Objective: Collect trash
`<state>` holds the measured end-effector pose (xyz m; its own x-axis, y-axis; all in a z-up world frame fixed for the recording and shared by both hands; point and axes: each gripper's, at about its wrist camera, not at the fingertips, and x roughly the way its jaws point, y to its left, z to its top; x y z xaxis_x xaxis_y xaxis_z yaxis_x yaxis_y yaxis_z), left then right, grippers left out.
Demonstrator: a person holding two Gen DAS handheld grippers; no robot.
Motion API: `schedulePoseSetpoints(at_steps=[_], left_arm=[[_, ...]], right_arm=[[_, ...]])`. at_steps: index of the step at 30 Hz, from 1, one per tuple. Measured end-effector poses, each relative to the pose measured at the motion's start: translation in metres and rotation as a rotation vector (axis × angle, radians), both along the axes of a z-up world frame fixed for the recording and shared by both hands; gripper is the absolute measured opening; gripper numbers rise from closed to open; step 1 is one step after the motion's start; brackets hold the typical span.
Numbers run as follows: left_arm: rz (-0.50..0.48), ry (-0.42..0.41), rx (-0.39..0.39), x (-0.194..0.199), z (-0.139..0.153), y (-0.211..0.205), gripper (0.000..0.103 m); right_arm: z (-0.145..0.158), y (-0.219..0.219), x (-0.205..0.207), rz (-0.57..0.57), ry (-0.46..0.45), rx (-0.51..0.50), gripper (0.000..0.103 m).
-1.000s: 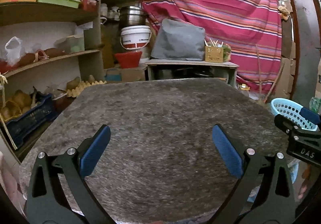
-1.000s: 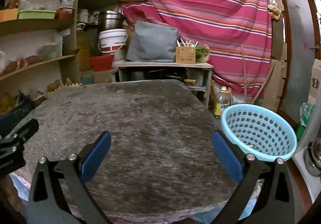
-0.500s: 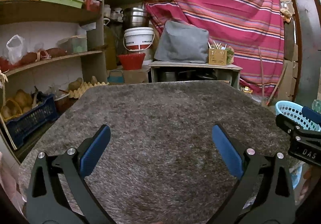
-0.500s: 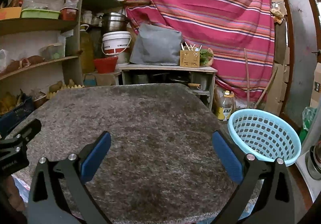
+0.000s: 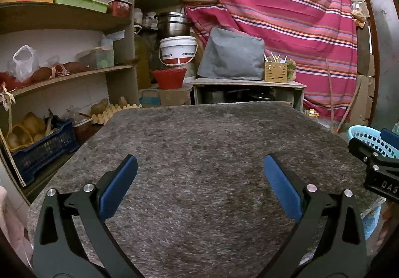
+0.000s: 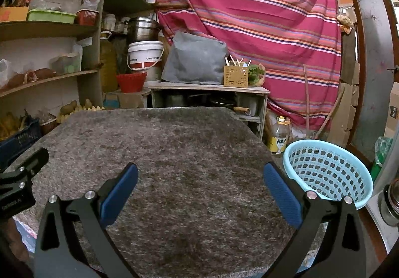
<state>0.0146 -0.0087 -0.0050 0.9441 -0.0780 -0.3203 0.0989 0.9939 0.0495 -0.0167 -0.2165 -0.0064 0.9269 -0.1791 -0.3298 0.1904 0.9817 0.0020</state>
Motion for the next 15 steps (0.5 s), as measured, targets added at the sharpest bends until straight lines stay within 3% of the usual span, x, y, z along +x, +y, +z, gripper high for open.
schedulePoseSetpoints(at_steps=[15], left_arm=[[0.011, 0.003, -0.001, 0.0013, 0.0007, 0.0012, 0.098]], right_arm=[[0.0001, -0.001, 0.0025, 0.001, 0.005, -0.003, 0.099]])
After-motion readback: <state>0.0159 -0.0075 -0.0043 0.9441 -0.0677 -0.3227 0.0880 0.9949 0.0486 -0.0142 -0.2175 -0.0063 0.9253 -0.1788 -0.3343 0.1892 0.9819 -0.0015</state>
